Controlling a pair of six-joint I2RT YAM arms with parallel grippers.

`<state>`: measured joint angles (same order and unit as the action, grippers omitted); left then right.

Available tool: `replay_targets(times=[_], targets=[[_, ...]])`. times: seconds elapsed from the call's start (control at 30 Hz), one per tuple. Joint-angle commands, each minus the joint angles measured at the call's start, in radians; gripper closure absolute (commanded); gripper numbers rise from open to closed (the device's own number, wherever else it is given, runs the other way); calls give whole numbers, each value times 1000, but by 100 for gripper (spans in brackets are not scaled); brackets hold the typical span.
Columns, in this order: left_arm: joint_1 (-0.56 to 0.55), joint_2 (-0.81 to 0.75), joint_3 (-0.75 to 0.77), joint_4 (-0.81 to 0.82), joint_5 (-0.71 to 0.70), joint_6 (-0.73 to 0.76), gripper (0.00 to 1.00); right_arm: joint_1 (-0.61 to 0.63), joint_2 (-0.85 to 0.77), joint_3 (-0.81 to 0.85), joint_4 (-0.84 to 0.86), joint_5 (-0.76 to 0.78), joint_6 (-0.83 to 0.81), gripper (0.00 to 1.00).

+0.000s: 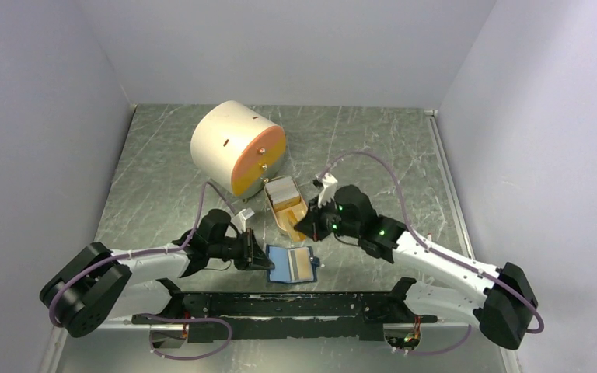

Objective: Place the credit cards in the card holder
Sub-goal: Insert the credit card into the card holder.

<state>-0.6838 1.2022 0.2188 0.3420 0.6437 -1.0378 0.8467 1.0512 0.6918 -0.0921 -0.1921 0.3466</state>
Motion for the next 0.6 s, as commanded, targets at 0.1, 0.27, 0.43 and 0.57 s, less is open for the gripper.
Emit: replay_targets(times=[0.1,0.27,0.43,0.57], targets=[[3,47,-27,139,66,-28,86,6,-161,-242,67,-6,515,100],[3,43,-26,52,33,7,79,9,-231,-398,169,11,634,100],[3,10,-6,-81,-30,48,76,29,-240,-467,245,23,682,100],[3,-10,11,-174,-84,73,74,47,-230,-515,331,49,723,100]])
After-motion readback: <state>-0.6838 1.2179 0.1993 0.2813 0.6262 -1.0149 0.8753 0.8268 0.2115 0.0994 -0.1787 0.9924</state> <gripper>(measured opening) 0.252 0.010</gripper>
